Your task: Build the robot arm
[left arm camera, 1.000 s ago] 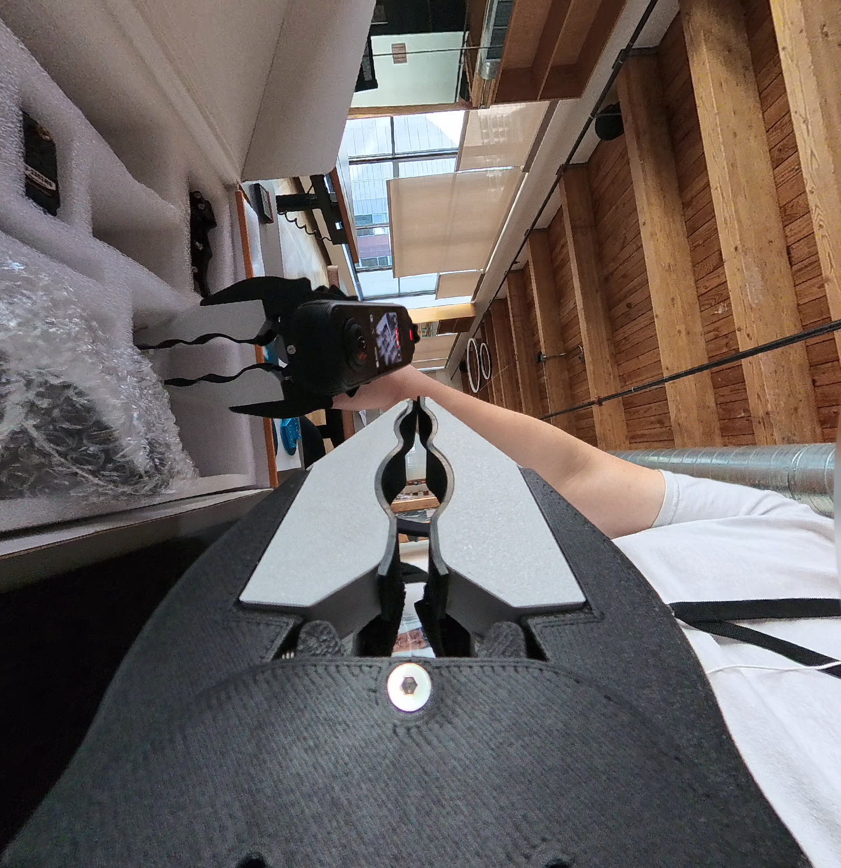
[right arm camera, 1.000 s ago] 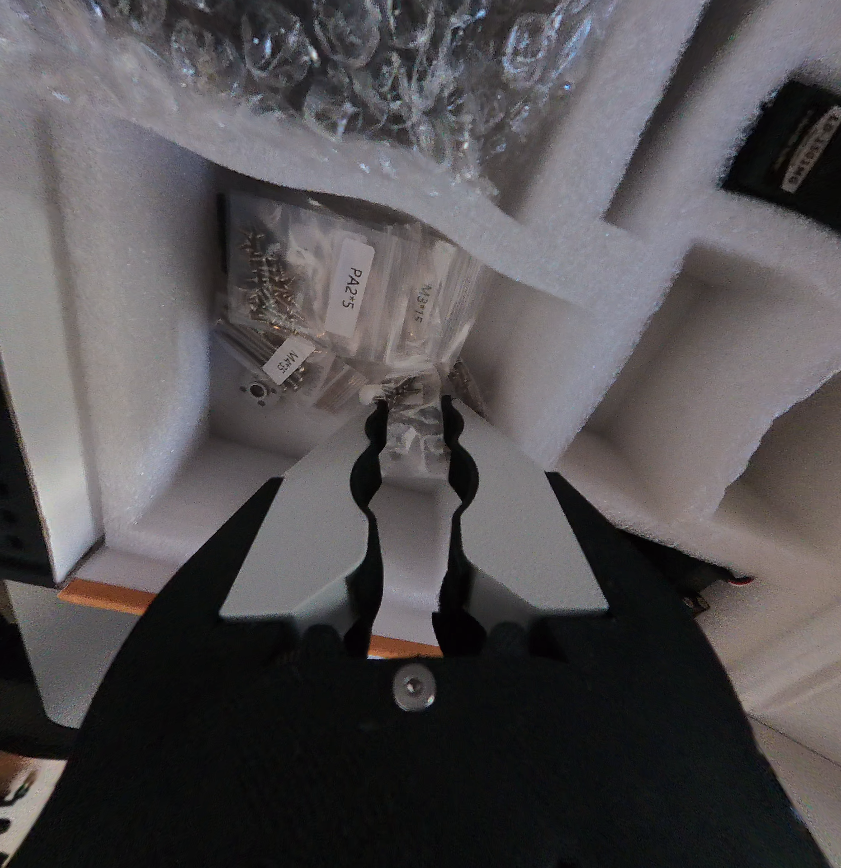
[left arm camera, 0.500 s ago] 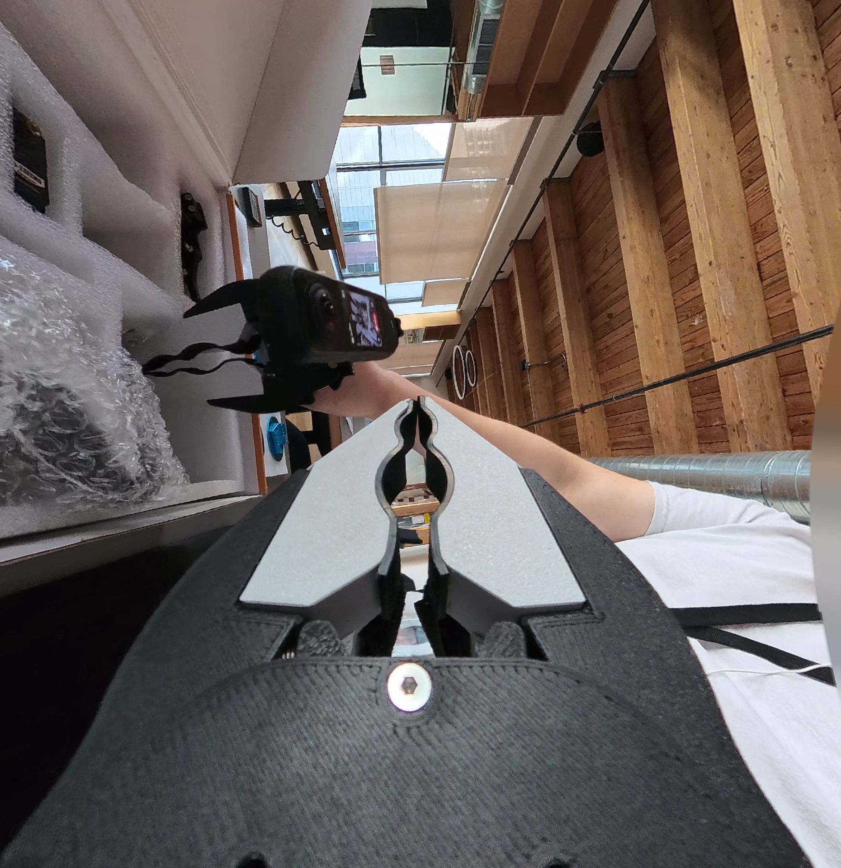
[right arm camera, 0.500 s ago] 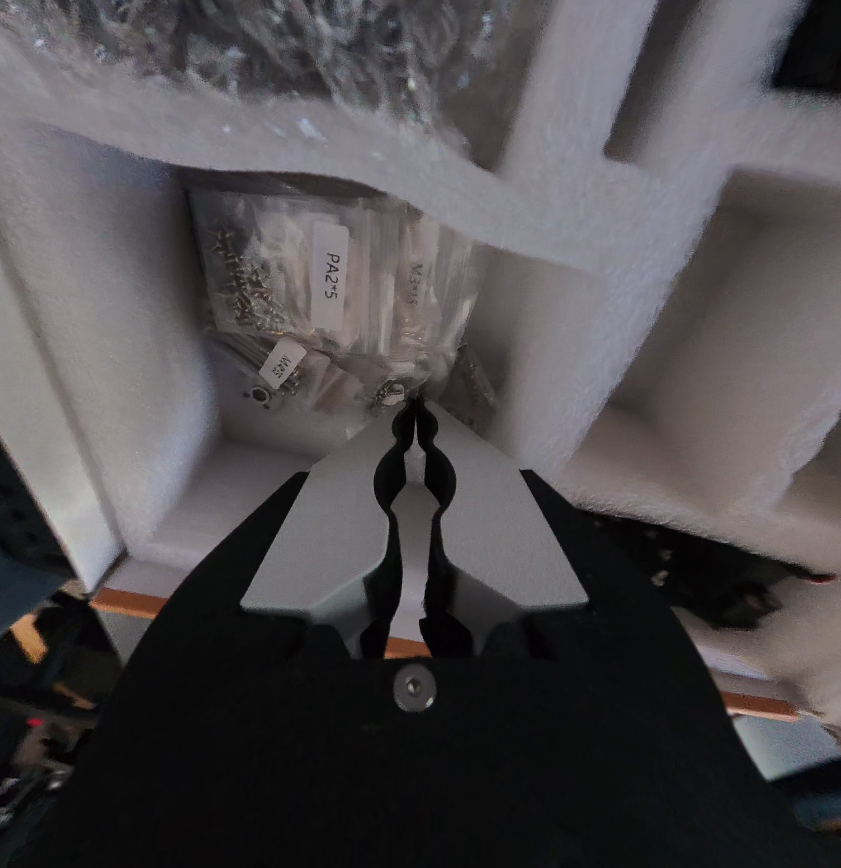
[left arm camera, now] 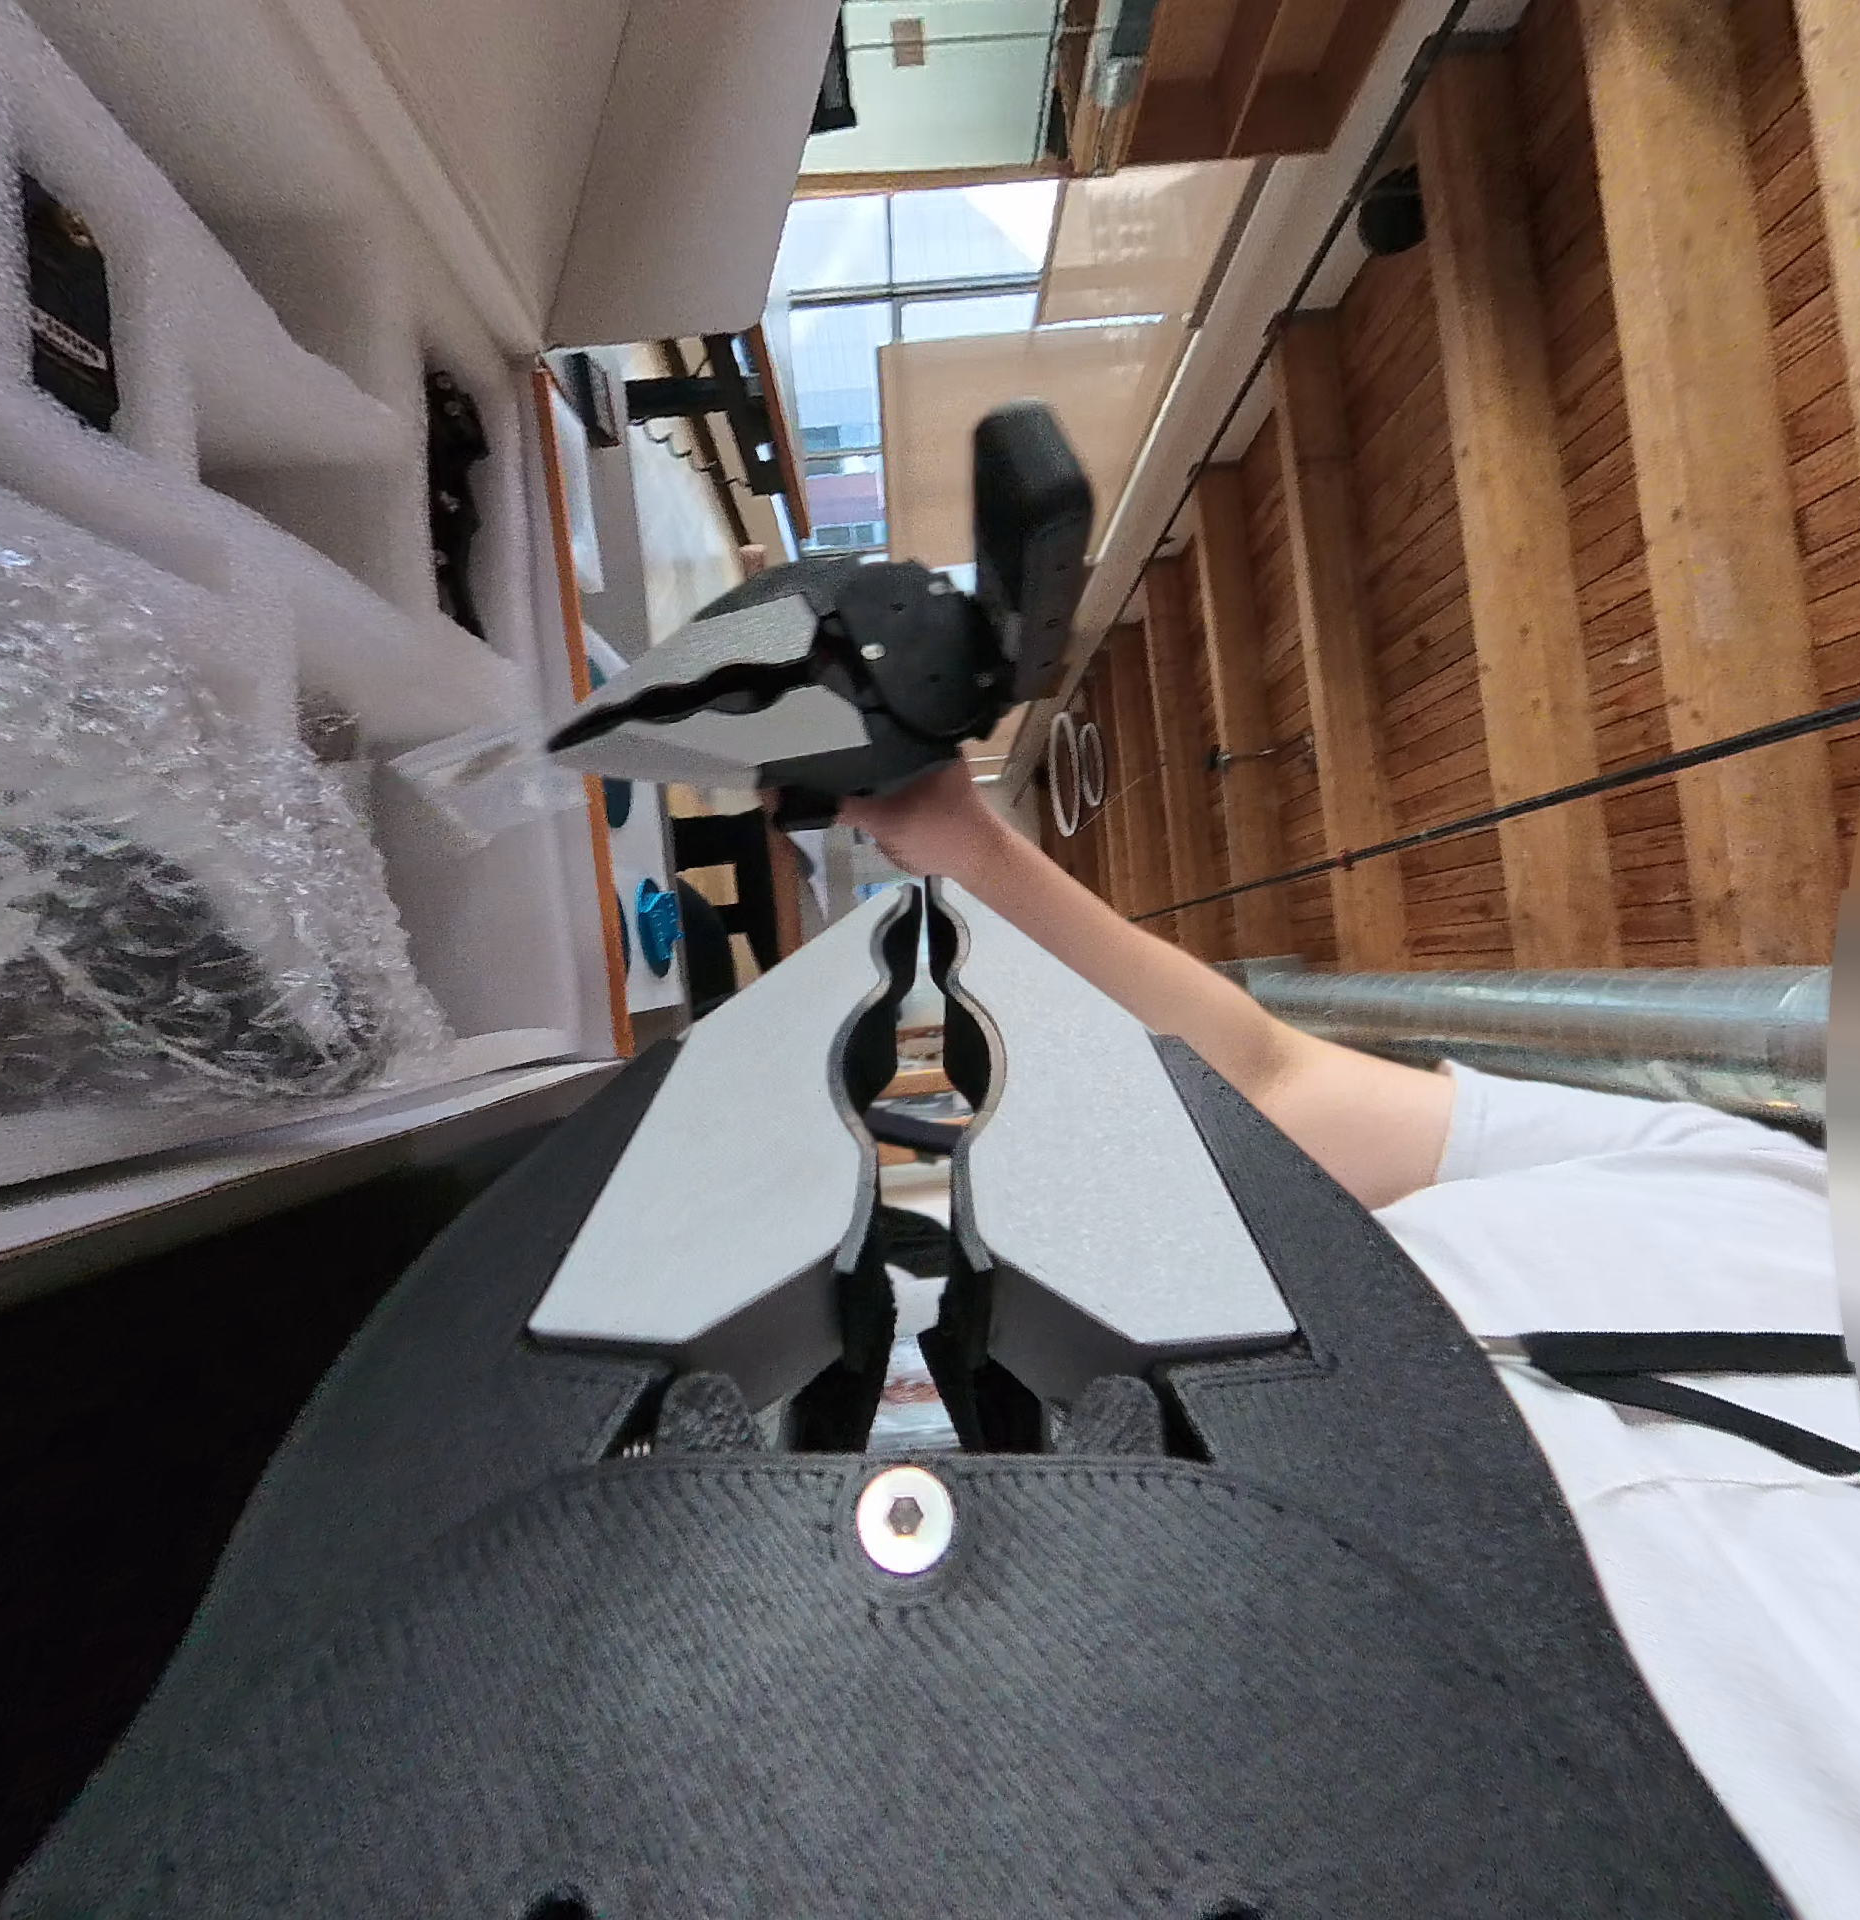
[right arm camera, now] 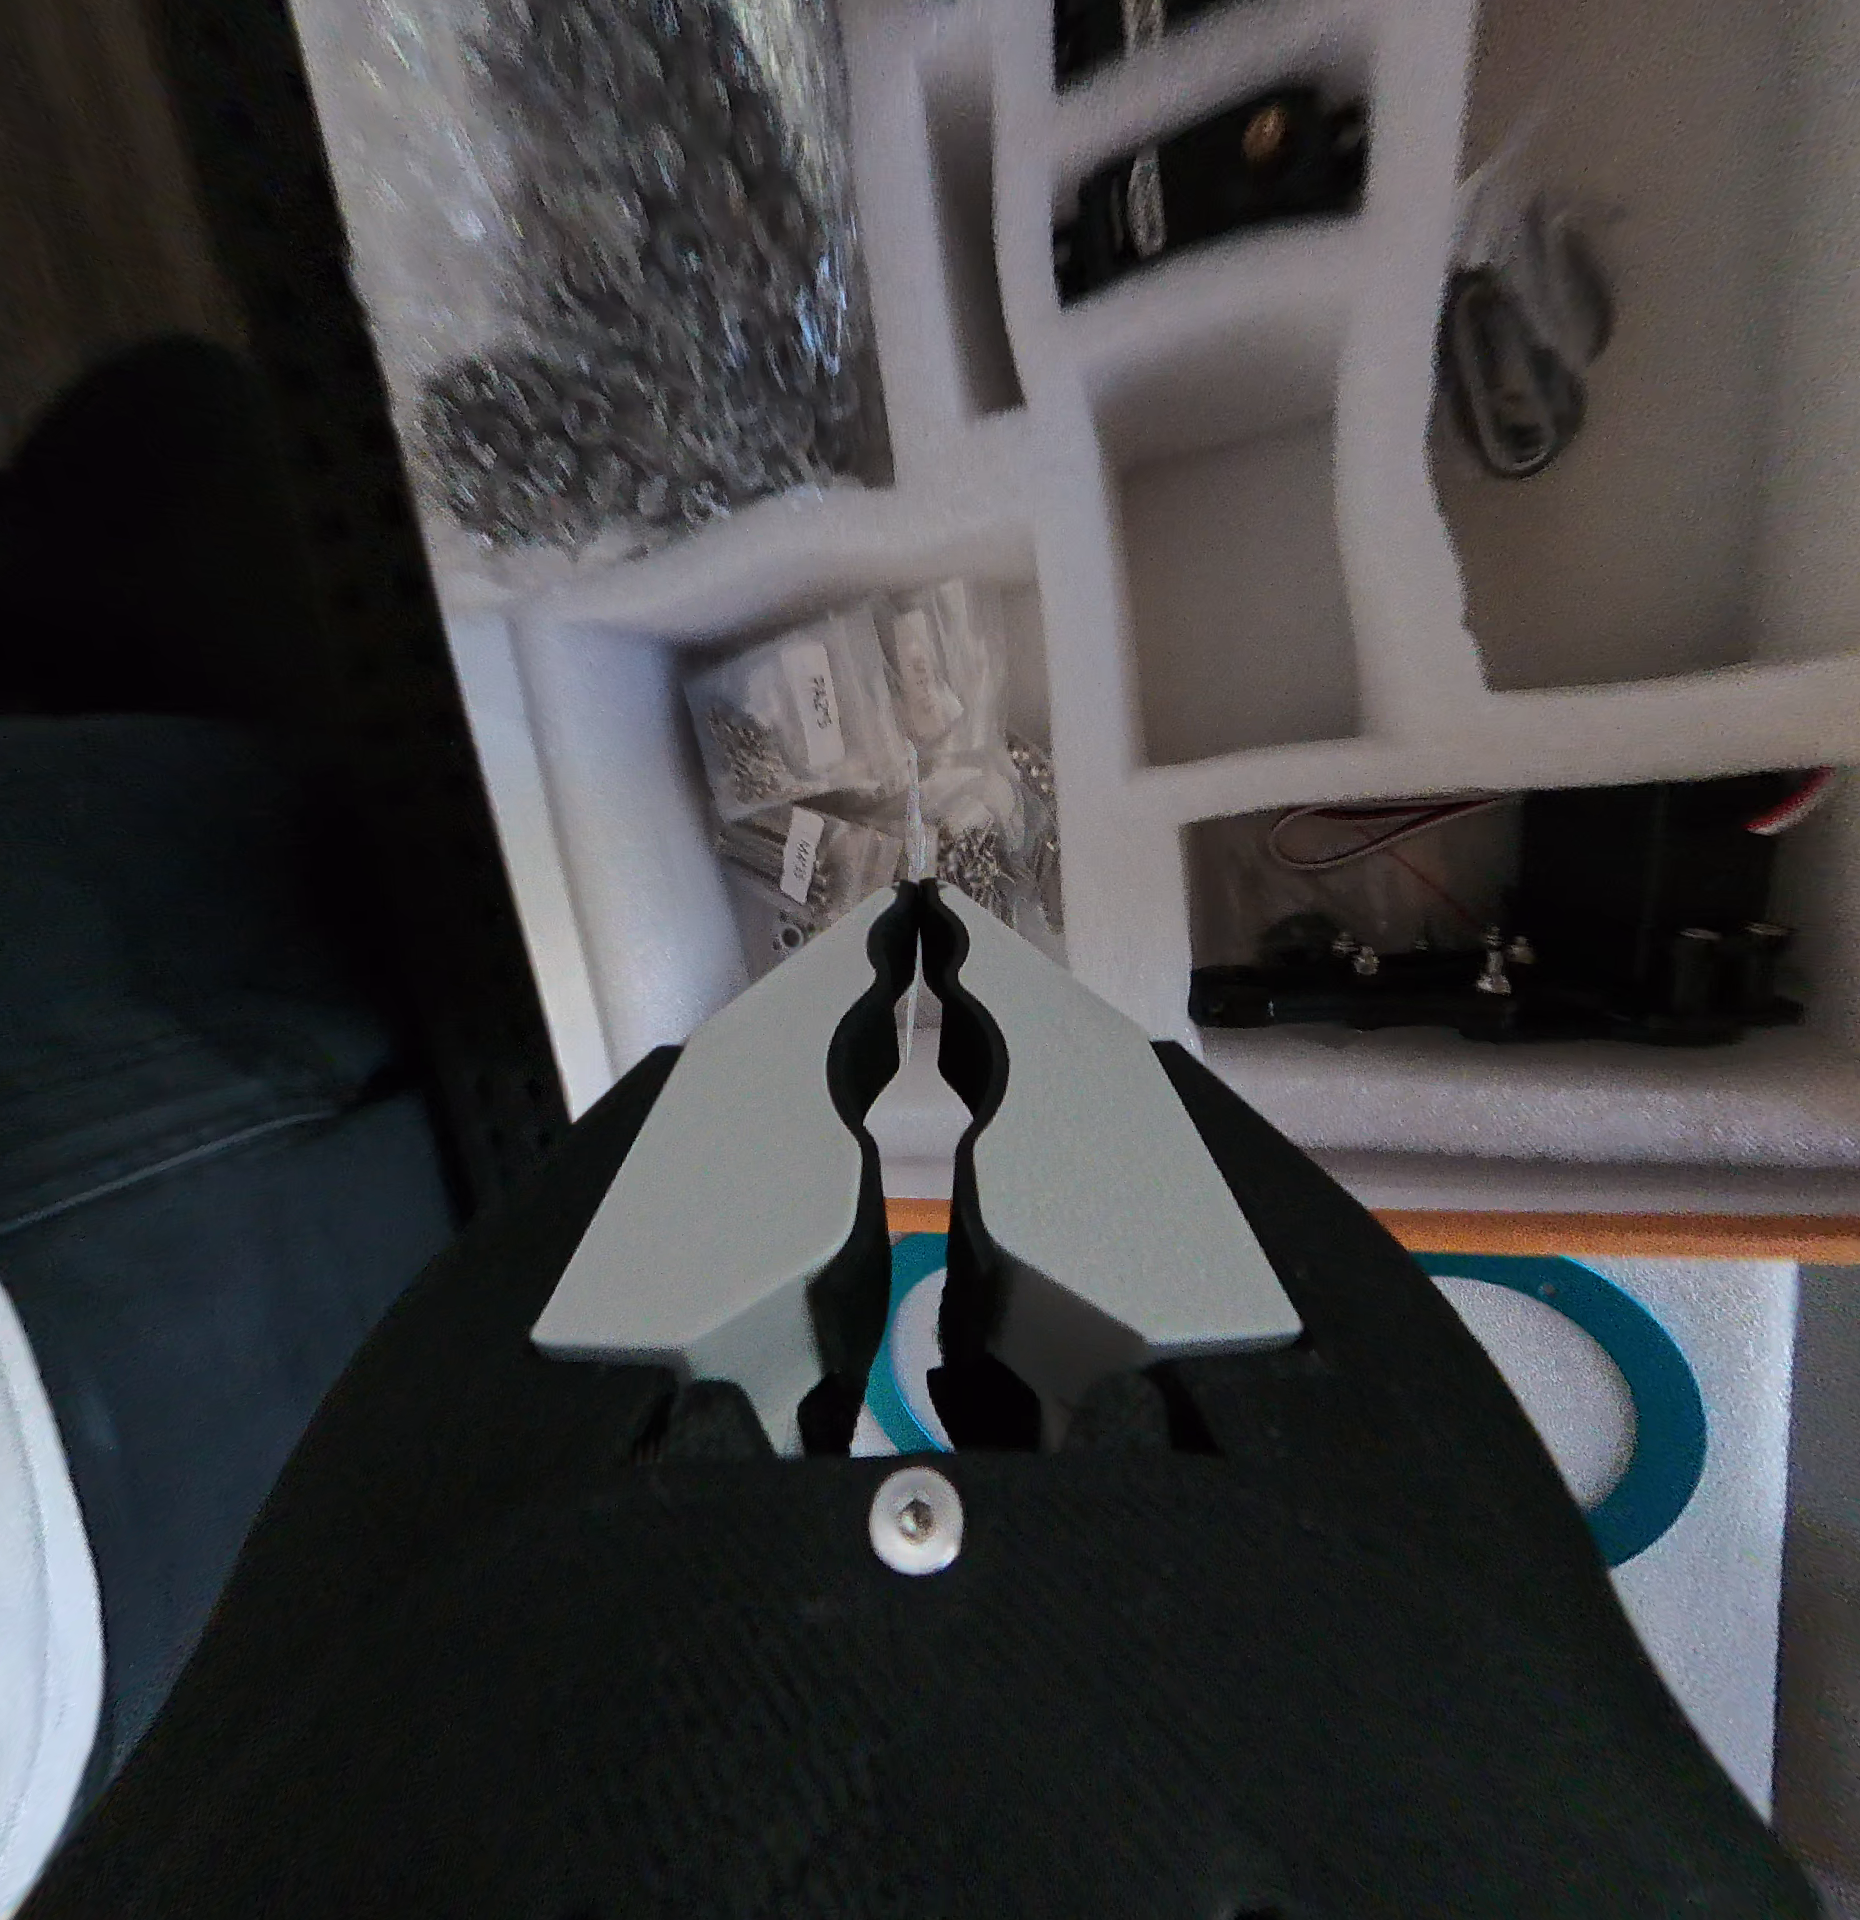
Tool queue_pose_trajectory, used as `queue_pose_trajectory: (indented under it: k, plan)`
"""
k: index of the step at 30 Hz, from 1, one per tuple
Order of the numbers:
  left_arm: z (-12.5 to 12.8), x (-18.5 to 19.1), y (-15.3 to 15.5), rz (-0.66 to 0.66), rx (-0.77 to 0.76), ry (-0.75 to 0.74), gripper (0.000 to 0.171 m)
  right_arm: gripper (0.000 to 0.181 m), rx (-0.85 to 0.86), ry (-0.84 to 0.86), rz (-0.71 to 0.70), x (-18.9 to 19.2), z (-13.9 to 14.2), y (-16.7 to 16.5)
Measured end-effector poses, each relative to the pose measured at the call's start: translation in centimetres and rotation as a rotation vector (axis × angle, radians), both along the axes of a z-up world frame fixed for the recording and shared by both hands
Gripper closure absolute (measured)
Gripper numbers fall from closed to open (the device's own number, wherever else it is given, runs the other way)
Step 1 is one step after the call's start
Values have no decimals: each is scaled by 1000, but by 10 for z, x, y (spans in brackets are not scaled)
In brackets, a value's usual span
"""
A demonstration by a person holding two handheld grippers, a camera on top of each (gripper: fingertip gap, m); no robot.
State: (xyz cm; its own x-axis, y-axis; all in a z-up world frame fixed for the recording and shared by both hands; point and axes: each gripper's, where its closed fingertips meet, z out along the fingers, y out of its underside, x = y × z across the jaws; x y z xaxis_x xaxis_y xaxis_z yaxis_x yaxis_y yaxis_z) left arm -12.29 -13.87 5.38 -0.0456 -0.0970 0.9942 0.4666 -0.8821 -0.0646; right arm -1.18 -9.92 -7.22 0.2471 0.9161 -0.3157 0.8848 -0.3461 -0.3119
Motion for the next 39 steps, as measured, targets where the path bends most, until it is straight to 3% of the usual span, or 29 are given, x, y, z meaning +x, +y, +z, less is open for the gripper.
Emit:
queue_pose_trajectory:
  k: [5,8,11,15,17,19,21,23,26,28,33,35,39]
  plan:
    - [-18,27,5,-44,-43,143,152,181,70,129,-121,-4,42,7]
    - [-30,49,17,-15,-151,230,140,181,163,194,-163,-8,64,5]
    - [-25,58,39,129,-296,108,137,181,289,241,-155,-11,79,0]
    - [-35,81,39,70,-430,52,119,181,458,243,-103,-12,88,-7]
    - [-37,88,35,47,-480,-10,127,181,503,252,-74,-13,91,-13]
    - [-39,87,36,70,-502,-55,145,181,525,268,-40,-15,92,-21]
    - [-43,90,31,49,-495,-24,165,181,553,275,-10,-15,92,-27]
    - [-46,92,26,20,-481,27,169,181,552,275,14,-15,88,-34]
    - [-43,94,22,-47,-436,74,170,180,500,301,28,-15,83,-47]
    - [-34,94,20,-130,-369,92,170,162,409,359,-2,-17,86,-55]
    - [0,89,-2,-527,-78,241,171,141,128,602,-143,-10,132,-51]
    - [20,87,-15,-693,18,265,170,141,-15,708,-170,-7,156,-47]
    - [40,87,-28,-906,133,324,170,141,-413,746,-162,-6,168,-60]
